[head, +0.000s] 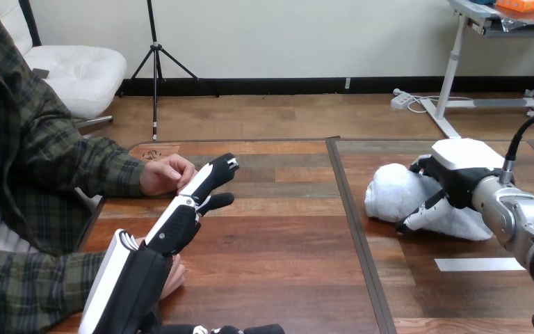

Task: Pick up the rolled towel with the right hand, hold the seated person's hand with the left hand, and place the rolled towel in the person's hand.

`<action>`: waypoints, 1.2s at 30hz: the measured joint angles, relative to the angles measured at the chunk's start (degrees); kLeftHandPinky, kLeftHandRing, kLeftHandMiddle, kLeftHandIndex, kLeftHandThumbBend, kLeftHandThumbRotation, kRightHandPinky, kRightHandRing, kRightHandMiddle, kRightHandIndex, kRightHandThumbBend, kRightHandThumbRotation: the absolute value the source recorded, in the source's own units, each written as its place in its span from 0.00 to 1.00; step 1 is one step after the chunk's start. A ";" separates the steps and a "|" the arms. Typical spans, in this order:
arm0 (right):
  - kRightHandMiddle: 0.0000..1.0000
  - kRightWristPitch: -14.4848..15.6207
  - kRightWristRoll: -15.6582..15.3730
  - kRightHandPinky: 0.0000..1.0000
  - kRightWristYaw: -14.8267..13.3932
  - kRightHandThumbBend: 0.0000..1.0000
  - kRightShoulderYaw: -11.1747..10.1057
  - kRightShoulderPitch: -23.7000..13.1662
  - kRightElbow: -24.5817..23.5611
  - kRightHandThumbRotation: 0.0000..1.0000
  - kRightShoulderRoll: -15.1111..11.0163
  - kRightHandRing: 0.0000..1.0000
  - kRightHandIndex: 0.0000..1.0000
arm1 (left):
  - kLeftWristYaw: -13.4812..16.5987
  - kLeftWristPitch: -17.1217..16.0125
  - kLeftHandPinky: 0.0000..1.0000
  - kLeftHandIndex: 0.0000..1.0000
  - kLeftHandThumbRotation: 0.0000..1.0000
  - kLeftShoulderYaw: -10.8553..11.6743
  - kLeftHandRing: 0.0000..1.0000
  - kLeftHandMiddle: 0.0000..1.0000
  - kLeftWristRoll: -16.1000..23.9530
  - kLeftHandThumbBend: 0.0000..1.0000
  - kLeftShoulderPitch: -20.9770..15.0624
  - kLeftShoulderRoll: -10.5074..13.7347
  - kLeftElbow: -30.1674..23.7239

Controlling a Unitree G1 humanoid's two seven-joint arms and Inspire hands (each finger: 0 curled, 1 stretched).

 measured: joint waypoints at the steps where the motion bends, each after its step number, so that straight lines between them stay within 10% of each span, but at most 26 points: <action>1: 0.64 -0.09 0.05 0.56 -0.30 1.00 -0.10 0.01 0.00 0.28 0.00 0.60 0.67 | 0.00 -0.09 0.80 0.90 0.21 0.02 0.90 0.93 0.00 1.00 0.02 0.00 -0.02; 15: 0.43 -1.19 2.16 0.37 -1.14 0.89 -2.11 0.11 -0.09 0.03 0.00 0.38 0.44 | -0.09 -0.60 0.78 0.89 0.21 0.19 0.89 0.93 -0.34 1.00 0.31 0.45 -1.07; 36: 0.33 -4.71 5.65 0.33 1.43 0.77 -4.76 1.58 -0.32 0.00 -0.13 0.31 0.32 | -0.09 -0.53 0.76 0.89 0.22 0.39 0.88 0.94 -0.36 1.00 1.00 1.24 -2.92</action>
